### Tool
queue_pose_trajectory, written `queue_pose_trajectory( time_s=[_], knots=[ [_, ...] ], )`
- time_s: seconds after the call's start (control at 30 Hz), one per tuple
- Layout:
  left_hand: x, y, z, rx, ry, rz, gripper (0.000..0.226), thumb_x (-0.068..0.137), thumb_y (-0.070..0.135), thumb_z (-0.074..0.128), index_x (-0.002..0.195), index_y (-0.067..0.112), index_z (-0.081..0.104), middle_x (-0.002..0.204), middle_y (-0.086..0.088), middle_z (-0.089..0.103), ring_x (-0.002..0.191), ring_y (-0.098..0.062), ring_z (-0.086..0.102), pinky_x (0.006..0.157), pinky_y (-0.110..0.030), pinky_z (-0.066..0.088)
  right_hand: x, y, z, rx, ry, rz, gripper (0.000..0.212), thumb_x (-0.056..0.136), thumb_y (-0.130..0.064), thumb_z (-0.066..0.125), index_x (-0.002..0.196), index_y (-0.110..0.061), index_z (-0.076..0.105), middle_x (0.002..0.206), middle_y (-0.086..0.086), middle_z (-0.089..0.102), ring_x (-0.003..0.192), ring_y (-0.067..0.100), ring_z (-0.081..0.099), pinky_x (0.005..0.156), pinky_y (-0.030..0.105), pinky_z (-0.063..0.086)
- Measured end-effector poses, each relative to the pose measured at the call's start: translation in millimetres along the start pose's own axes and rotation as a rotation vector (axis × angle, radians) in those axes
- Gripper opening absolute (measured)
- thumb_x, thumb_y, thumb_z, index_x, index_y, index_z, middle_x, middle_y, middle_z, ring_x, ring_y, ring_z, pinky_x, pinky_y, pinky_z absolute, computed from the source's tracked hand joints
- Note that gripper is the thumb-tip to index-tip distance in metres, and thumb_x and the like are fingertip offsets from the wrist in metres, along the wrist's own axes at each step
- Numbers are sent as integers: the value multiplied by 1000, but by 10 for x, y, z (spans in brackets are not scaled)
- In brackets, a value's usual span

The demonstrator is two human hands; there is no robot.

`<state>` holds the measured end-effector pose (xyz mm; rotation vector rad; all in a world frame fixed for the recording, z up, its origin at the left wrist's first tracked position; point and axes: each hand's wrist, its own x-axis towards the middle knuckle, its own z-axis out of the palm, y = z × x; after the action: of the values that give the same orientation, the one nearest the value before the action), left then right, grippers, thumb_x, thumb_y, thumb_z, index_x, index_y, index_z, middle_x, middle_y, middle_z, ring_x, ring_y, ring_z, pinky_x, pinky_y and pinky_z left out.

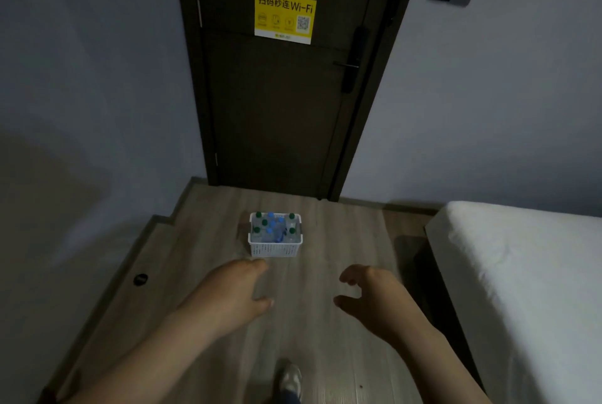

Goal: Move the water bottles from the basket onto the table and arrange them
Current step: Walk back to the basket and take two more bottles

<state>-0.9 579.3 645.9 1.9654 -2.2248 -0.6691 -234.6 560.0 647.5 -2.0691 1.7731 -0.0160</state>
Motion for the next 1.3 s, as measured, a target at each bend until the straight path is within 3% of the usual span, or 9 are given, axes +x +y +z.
queue_pose_trajectory(
  time_s=[0.3,0.43,0.7,0.83,1.0,1.1,1.17,1.3],
  knots=[
    [1422,-67,-287,-19,20,-88,48,84,45,61,126,26,51,125,5,57,112,-10,54,94,-22,44,1626,364,-295,5,-3,-70,38,82,-46,66,117,-36,57,112,-13,62,84,-1,54,71,14,46],
    [1925,-96,-369,-80,17,-104,39,84,39,62,121,29,54,118,8,60,103,-6,55,84,-15,43,2208,524,-420,2,-17,-106,37,83,-45,65,118,-35,57,113,-13,62,82,-3,51,66,10,39],
    [2763,-394,-455,-192,-24,-130,37,86,35,63,121,23,55,117,7,58,97,-4,53,80,-13,41,3121,584,-473,4,-94,-108,38,84,-42,65,120,-32,57,115,-11,62,95,2,58,79,17,49],
    [3270,-660,-492,-232,-44,-114,31,86,33,63,115,23,57,109,13,56,87,2,49,64,1,35,3640,540,-481,0,-114,-75,38,85,-41,64,122,-31,56,117,-10,62,97,3,58,83,18,50],
    [3996,-1085,-627,-264,-48,-110,17,84,35,65,99,30,58,100,14,58,89,-2,56,62,-1,34,4353,415,-538,0,-138,-41,40,86,-42,63,123,-30,56,118,-9,62,97,2,58,79,15,46],
    [4390,-1306,-696,-232,-69,-118,28,84,36,64,109,24,58,104,13,55,90,-3,53,67,-7,37,4753,310,-553,-11,-147,-28,41,86,-41,63,124,-29,55,119,-9,63,99,3,59,81,16,47],
    [4630,-1427,-706,-231,-96,-124,25,84,36,64,104,23,59,108,8,61,91,-6,56,73,-16,42,4987,265,-538,-19,-148,-21,42,87,-41,63,126,-29,54,120,-9,62,101,3,59,81,15,46],
    [5002,-1581,-675,-235,-150,-133,26,85,36,63,107,23,59,109,8,61,94,-8,57,76,-18,45,5386,269,-484,-10,-181,-15,41,87,-39,62,126,-28,54,122,-8,62,103,4,58,83,16,45]
  ],
)
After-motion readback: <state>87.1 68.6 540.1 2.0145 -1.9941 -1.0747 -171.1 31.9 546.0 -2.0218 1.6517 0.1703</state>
